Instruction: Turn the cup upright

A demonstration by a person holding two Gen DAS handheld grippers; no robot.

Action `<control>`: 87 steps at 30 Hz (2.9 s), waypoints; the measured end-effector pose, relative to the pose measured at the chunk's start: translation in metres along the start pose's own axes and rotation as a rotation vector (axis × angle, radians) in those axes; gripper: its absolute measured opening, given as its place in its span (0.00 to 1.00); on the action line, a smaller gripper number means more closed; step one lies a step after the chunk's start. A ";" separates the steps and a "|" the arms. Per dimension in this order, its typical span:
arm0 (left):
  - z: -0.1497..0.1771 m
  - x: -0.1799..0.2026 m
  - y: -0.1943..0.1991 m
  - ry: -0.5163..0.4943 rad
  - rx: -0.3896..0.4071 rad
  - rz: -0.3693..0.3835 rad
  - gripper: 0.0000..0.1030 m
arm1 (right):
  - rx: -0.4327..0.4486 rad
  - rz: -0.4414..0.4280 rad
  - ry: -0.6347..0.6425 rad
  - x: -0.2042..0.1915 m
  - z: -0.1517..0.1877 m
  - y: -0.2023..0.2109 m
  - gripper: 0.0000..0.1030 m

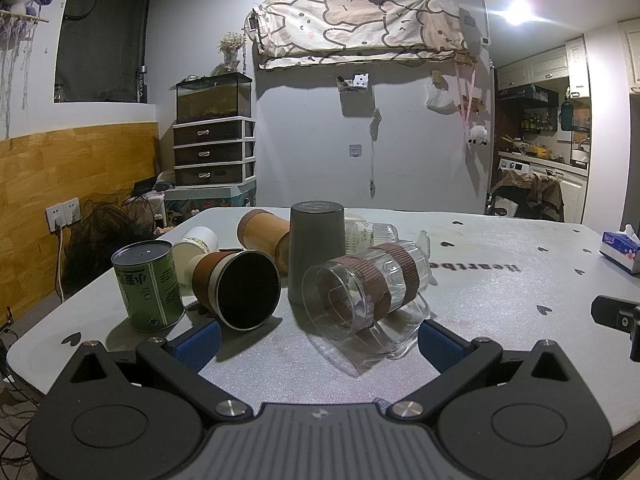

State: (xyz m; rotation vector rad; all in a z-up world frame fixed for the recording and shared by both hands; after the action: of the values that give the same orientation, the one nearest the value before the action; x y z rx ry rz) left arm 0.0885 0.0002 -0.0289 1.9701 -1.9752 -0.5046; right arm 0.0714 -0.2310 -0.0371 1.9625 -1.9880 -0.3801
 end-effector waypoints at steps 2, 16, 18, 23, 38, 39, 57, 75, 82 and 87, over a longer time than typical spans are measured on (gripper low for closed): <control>-0.001 0.000 0.001 0.000 0.000 0.000 1.00 | 0.001 -0.001 -0.001 -0.001 0.001 -0.002 1.00; -0.008 0.002 -0.012 -0.052 0.026 0.065 1.00 | 0.007 -0.020 -0.026 0.002 -0.003 0.001 1.00; -0.014 0.004 -0.018 -0.079 0.041 0.079 1.00 | 0.006 -0.022 -0.037 0.005 -0.004 0.002 1.00; -0.033 0.013 -0.047 -0.193 0.050 0.167 0.99 | 0.007 -0.022 -0.049 0.008 -0.001 0.000 1.00; -0.037 0.058 -0.136 -0.714 -0.138 0.292 0.82 | 0.015 -0.036 -0.029 0.003 0.006 -0.006 1.00; -0.035 0.057 -0.142 -0.735 -0.160 0.280 0.82 | 0.015 -0.037 -0.030 0.003 0.006 -0.006 1.00; -0.007 0.072 -0.139 -0.836 -0.276 0.225 0.74 | 0.029 -0.044 -0.054 0.014 0.010 -0.007 1.00; 0.053 0.181 -0.034 -1.063 -0.097 0.544 0.74 | 0.021 0.061 -0.128 0.061 0.007 -0.010 1.00; 0.051 0.185 -0.037 -0.998 -0.067 0.560 0.89 | -0.039 0.012 -0.079 0.058 -0.004 -0.046 1.00; 0.049 0.167 -0.025 -0.902 -0.039 0.554 0.91 | -0.147 -0.097 -0.054 0.041 -0.012 -0.090 1.00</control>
State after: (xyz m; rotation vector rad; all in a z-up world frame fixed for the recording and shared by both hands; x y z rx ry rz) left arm 0.0870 -0.1650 -0.0893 1.1196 -2.8257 -1.4154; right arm 0.1587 -0.2737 -0.0611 1.9796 -1.8438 -0.5921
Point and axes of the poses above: each gripper's, at about its wrist camera, not at the fingertips, and y roughly against the way its jaws point, x to its right, z to its underside, the point moved 10 cm from there along -y, roughly the way its jaws point, and after that the axes turned 5 degrees about -x, right-handed, at the moved point
